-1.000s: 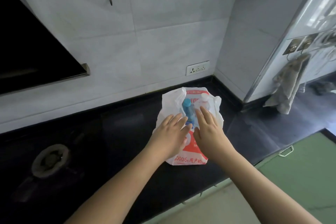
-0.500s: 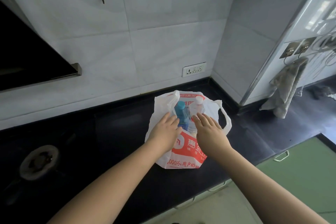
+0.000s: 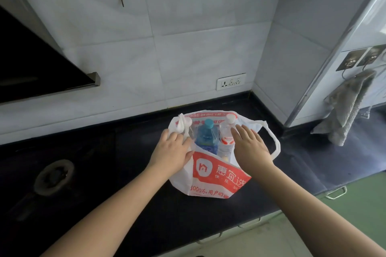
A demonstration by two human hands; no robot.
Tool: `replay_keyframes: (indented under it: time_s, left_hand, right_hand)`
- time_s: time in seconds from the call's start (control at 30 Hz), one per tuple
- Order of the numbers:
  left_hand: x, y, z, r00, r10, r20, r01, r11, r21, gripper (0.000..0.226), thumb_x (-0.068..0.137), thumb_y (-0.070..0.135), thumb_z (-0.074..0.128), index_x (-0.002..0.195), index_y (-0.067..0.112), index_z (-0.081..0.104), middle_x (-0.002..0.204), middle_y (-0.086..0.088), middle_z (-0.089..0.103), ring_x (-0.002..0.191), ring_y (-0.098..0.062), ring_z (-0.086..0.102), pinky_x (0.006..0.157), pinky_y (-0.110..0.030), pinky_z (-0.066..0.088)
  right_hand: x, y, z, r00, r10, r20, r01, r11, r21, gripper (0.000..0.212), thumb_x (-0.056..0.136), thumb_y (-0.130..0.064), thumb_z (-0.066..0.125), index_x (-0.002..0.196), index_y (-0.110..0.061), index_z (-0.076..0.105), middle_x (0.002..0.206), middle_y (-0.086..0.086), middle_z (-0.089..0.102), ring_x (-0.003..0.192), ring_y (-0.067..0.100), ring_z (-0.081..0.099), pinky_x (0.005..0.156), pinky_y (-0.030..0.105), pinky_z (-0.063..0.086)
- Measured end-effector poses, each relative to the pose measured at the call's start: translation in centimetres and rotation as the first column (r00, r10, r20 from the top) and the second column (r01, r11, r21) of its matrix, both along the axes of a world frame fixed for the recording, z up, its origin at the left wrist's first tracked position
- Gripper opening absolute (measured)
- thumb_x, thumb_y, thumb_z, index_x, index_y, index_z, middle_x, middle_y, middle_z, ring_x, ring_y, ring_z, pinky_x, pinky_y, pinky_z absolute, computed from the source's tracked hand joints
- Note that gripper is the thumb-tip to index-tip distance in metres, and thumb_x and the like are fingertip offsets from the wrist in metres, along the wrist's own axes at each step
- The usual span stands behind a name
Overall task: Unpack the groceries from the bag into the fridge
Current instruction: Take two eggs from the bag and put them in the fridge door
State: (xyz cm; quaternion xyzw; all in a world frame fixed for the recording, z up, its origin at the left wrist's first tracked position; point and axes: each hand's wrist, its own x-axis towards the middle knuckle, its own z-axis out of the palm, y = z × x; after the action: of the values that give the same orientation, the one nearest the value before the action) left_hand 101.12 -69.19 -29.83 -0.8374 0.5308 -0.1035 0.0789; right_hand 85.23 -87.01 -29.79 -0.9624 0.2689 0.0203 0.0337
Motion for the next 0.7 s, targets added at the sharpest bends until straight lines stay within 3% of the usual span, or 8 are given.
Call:
replay_keyframes:
  time_s: [0.13,0.2,0.27,0.33,0.4,0.47,0.6,0.7]
  left_hand:
    - [-0.4,1.1,0.1,0.996,-0.008,0.087,0.02,0.991,-0.131,0.031,0.098,0.036,0.046,0.107,0.015,0.068,0.117,-0.006,0.055,0.111,-0.025,0.046,0.102,-0.043,0.033]
    - [-0.3,1.2,-0.3,0.994,-0.002,0.107,0.015,0.993,-0.116,0.023,0.093,0.03,0.058,0.101,0.013,0.072,0.13,-0.009,0.051,0.122,-0.028,0.04,0.109,-0.044,0.027]
    - [0.1,0.9,-0.7,0.988,-0.041,0.152,0.053,0.996,-0.078,0.018,0.086,0.023,0.068,0.096,0.011,0.074,0.152,-0.015,0.034,0.141,-0.034,0.02,0.118,-0.046,0.009]
    - [0.6,0.5,-1.3,0.977,-0.115,0.177,0.12,0.993,-0.019,0.018,0.086,0.017,0.066,0.1,0.007,0.072,0.16,-0.018,0.008,0.147,-0.035,-0.005,0.119,-0.049,0.003]
    - [1.4,0.1,-2.1,0.99,-0.13,0.056,0.131,0.991,-0.024,0.036,0.092,0.014,0.055,0.128,0.007,0.057,0.161,-0.013,-0.001,0.147,-0.027,-0.014,0.119,-0.047,0.009]
    - [2.2,-0.4,-2.6,0.996,-0.044,-0.074,0.041,0.998,-0.049,0.051,0.097,0.017,0.047,0.146,0.011,0.035,0.163,-0.005,0.003,0.148,-0.021,-0.011,0.12,-0.045,0.014]
    - [3.1,-1.3,-2.7,0.991,0.09,-0.094,-0.091,0.996,-0.011,0.038,0.09,0.025,0.059,0.126,0.012,0.06,0.157,-0.005,0.026,0.147,-0.027,0.009,0.117,-0.049,0.02]
    - [3.4,-1.6,-2.4,0.993,0.122,0.007,-0.122,0.992,0.029,0.044,0.086,0.03,0.067,0.127,0.017,0.059,0.151,-0.007,0.038,0.144,-0.03,0.02,0.116,-0.05,0.022]
  right_hand:
    - [0.8,0.1,-0.4,0.996,0.063,0.057,-0.064,0.998,0.01,0.058,0.101,-0.024,0.033,0.154,-0.019,0.008,0.163,0.003,0.005,0.149,0.021,-0.001,0.121,0.043,0.009]
    - [1.2,0.2,-0.4,0.994,0.091,0.066,-0.092,0.996,0.009,0.058,0.101,-0.024,0.033,0.154,-0.018,0.008,0.162,0.002,0.004,0.149,0.021,-0.002,0.121,0.042,0.008]
    - [1.6,0.1,-0.3,0.992,0.099,0.078,-0.1,0.995,0.013,0.058,0.102,-0.027,0.033,0.154,-0.019,0.008,0.163,0.001,0.004,0.149,0.02,-0.002,0.121,0.042,0.009]
    - [1.9,0.0,-0.1,0.992,0.101,0.082,-0.102,0.995,0.005,0.058,0.102,-0.029,0.032,0.154,-0.019,0.008,0.163,0.001,0.003,0.149,0.02,-0.003,0.121,0.043,0.01]
    - [2.1,-0.5,0.1,0.992,0.103,0.078,-0.103,0.995,-0.004,0.058,0.103,-0.029,0.031,0.154,-0.018,0.007,0.163,0.001,0.002,0.149,0.021,-0.004,0.121,0.042,0.008]
    - [2.2,-1.0,0.3,0.992,0.094,0.083,-0.094,0.996,0.005,0.059,0.103,-0.033,0.03,0.154,-0.018,0.006,0.163,0.001,0.001,0.149,0.02,-0.004,0.121,0.042,0.008]
    - [2.3,-1.9,0.4,0.995,0.049,0.084,-0.053,0.998,0.042,0.063,0.101,-0.042,0.03,0.153,-0.017,0.003,0.163,0.001,0.002,0.149,0.02,-0.001,0.121,0.04,0.01]
    - [2.4,-2.6,0.2,0.997,0.033,0.072,-0.035,0.999,0.032,0.068,0.099,-0.049,0.028,0.153,-0.017,0.002,0.163,0.001,0.002,0.149,0.02,-0.001,0.121,0.042,0.011]
